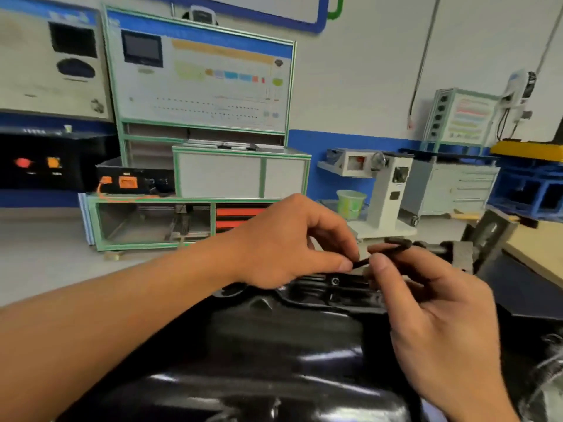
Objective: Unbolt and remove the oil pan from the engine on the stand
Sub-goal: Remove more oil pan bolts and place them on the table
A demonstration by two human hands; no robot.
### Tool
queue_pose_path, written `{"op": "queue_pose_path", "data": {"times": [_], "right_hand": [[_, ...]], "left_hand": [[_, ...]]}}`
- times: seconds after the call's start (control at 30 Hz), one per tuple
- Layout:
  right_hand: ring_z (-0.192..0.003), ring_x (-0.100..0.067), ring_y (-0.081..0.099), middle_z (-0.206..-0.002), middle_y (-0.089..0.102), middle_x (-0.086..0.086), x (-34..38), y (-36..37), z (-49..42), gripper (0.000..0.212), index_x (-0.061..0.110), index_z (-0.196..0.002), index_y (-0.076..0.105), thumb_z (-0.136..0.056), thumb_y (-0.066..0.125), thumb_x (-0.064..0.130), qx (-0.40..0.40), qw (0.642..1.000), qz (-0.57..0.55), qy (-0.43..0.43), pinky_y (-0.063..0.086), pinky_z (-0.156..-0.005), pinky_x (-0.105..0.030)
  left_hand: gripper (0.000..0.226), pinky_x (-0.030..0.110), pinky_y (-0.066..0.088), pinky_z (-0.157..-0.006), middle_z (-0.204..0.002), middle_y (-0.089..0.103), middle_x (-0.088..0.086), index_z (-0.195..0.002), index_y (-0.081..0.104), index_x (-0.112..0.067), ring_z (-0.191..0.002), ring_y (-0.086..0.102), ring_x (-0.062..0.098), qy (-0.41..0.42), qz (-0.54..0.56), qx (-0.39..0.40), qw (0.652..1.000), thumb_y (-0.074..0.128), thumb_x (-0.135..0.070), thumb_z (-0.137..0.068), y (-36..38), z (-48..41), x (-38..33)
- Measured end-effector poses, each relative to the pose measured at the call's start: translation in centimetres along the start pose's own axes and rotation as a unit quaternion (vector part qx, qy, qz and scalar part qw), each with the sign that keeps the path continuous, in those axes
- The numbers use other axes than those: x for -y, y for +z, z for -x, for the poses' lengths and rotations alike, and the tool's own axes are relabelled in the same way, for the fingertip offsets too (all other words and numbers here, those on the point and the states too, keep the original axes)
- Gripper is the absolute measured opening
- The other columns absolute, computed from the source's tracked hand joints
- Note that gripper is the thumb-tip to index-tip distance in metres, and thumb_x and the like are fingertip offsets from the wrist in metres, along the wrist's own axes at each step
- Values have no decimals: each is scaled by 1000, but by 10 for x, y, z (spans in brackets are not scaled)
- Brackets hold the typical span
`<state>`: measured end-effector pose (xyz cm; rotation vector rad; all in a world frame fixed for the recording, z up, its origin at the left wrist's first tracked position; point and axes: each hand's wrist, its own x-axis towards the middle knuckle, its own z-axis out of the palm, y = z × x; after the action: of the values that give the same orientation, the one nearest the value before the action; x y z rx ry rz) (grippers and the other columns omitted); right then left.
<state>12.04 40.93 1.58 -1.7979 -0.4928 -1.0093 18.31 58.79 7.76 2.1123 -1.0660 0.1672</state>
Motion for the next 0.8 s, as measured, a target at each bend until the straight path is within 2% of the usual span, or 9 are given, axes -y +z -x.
{"op": "queue_pose_path", "data": {"times": [0.17, 0.37, 0.53, 0.6, 0.7, 0.8], "right_hand": [[-79, 5, 70, -86, 72, 29, 1, -1, -7, 22, 43, -92, 72, -91, 66, 21, 66, 994, 77, -36, 49, -69, -7], [-78, 0, 70, -85, 72, 24, 5, -2, -3, 21, 38, -99, 73, -90, 63, 22, 36, 993, 98, -58, 55, -64, -22], [-74, 1, 67, -81, 70, 24, 6, -3, -1, 20, 35, -97, 73, -90, 63, 19, 40, 993, 92, -67, 45, -62, -9], [-69, -5, 65, -75, 68, 17, 3, -3, -1, 16, 29, -90, 74, -91, 62, 19, 47, 993, 90, -67, 45, -59, -15], [-71, -11, 63, -74, 66, 10, 1, -4, -1, 15, 22, -88, 73, -93, 60, 19, 74, 992, 77, -70, 47, -62, -24], [-74, -9, 62, -77, 65, 10, 0, -4, -4, 13, 19, -91, 72, -93, 58, 18, 92, 990, 73, -77, 46, -63, -21]], "left_hand": [[19, 6, 46, -62, -74, 73, -18, -89, 77, -24, -66, 64, -11, 0, 56, -14, 998, 75, -6, -85, 6, -4, 17], [15, 6, 45, -61, -79, 75, -15, -97, 79, -17, -64, 61, -13, 6, 50, -4, 999, 72, -7, -88, 9, -2, 17], [21, 6, 45, -65, -84, 75, -20, -104, 78, -20, -71, 62, -12, 5, 21, 14, 1000, 71, -6, -89, 9, 1, 10], [24, 9, 47, -68, -84, 74, -24, -104, 77, -27, -73, 62, -13, 10, 3, 32, 999, 70, -8, -90, 9, 2, 5], [29, 11, 45, -63, -74, 64, -35, -103, 73, -40, -68, 56, -13, 33, -26, 62, 997, 67, -13, -94, 10, 3, -5], [42, 16, 40, -57, -64, 58, -35, -89, 62, -59, -62, 48, -6, 43, -47, 71, 995, 65, -18, -96, 10, 3, -10]]}}
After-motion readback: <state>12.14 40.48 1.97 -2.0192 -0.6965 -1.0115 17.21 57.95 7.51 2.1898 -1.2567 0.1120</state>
